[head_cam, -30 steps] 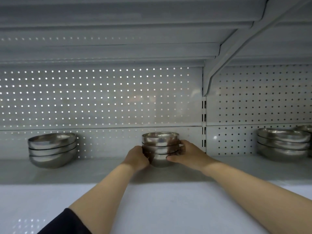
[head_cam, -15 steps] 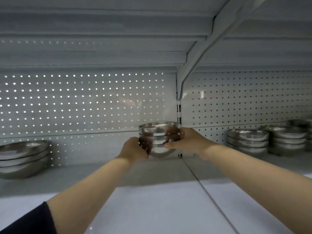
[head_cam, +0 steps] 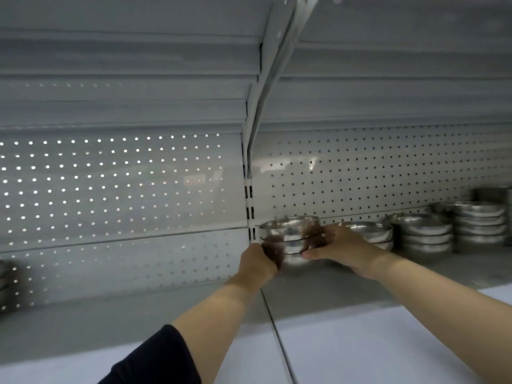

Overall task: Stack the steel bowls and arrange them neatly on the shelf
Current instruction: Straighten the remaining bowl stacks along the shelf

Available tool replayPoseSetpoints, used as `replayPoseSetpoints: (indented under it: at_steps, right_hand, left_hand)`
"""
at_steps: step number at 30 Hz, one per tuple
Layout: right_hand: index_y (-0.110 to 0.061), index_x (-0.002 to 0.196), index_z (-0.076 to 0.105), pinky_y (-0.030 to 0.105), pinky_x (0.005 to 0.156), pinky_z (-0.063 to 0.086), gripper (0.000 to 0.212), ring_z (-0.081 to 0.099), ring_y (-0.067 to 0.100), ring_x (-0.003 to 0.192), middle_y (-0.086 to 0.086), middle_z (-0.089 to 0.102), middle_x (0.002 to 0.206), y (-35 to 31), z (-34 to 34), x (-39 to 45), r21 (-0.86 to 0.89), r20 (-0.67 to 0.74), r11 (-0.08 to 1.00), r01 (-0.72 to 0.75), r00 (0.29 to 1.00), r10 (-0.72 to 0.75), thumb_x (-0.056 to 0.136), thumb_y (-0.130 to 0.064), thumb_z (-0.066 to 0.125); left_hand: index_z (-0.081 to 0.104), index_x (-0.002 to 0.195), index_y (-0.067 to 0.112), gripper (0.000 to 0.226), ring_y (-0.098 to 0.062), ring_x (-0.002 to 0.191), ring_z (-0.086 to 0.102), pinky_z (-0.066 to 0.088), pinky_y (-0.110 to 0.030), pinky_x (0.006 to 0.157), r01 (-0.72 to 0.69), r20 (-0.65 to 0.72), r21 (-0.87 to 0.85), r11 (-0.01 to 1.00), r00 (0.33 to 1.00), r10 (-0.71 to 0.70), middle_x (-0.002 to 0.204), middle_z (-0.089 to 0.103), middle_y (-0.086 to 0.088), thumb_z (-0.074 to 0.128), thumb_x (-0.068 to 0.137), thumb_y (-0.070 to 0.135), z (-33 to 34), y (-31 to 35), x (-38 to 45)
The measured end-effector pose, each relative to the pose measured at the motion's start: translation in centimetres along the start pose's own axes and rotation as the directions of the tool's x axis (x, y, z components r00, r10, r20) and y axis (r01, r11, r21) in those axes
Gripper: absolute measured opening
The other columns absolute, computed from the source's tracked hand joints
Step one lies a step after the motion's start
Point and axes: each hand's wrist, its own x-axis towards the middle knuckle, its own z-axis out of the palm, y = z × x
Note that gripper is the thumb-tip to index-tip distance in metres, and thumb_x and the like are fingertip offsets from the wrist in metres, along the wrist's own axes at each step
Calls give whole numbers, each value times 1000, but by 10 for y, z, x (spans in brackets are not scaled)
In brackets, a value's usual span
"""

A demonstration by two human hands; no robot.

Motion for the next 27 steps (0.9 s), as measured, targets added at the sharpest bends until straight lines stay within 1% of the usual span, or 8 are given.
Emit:
replayPoseSetpoints:
  at_steps: [2,4,7,10,19,21,24,27]
  right_hand:
    - [-21,87,68,16,71,44,25,64,12,89,-3,72,89,12,-1,1,17,-13,1000,-8,1000,8,69,-12,82]
    - [-19,86,68,18,77,45,24,64,17,93,3,72,93,22,1,3,50,-30,998,-33,999,35,69,-9,82]
    - [-16,95,69,26,87,45,31,63,19,98,5,72,99,31,0,6,33,-31,997,-72,997,73,67,-13,83]
    - [-15,103,67,26,89,45,39,63,17,99,3,71,100,35,-1,7,15,-11,996,-83,997,83,67,-15,83]
    - [-15,96,67,34,98,45,35,62,25,104,3,70,93,44,-1,10,50,-17,995,-84,996,85,65,-10,83]
    - [-16,94,67,32,95,45,32,62,25,104,3,70,94,44,-1,10,51,-18,995,-89,996,90,66,-10,83]
    - [-16,93,67,25,82,44,28,61,23,103,2,69,94,42,1,10,2,-17,996,-90,996,90,69,-14,81]
    - [-16,100,68,25,75,43,39,60,19,99,0,68,98,36,-3,10,-170,-102,981,-94,992,78,68,-35,81]
  left_hand:
    - [56,119,-4,41,-31,107,62,52,-35,92,9,-1,22,1000,1000,-9,114,63,-18,64,78,-1,7,-1,5]
    - [55,120,-1,41,-30,111,60,49,-30,89,34,3,66,997,999,-34,120,61,-17,63,80,2,13,-5,8]
    - [57,115,3,30,-24,110,59,41,-21,79,33,-4,151,988,999,-33,117,62,-12,58,86,12,19,-10,9]
    - [58,114,3,27,-23,109,58,41,-21,80,27,-3,160,987,1000,-26,116,62,-12,54,89,14,24,-13,11]
    - [60,112,3,26,-25,109,59,39,-20,77,-16,-2,166,986,1000,17,115,64,-13,51,91,14,28,-12,3]
    - [60,113,3,26,-25,109,59,39,-20,77,-15,1,175,985,1000,15,116,64,-13,51,90,13,28,-11,2]
    - [59,112,3,25,-26,110,59,41,-22,81,-14,15,194,981,1000,11,116,63,-13,52,90,12,26,-9,1]
    - [53,121,2,32,-25,116,55,43,-24,90,-7,21,226,974,1000,3,124,58,-13,54,90,11,21,-6,-1]
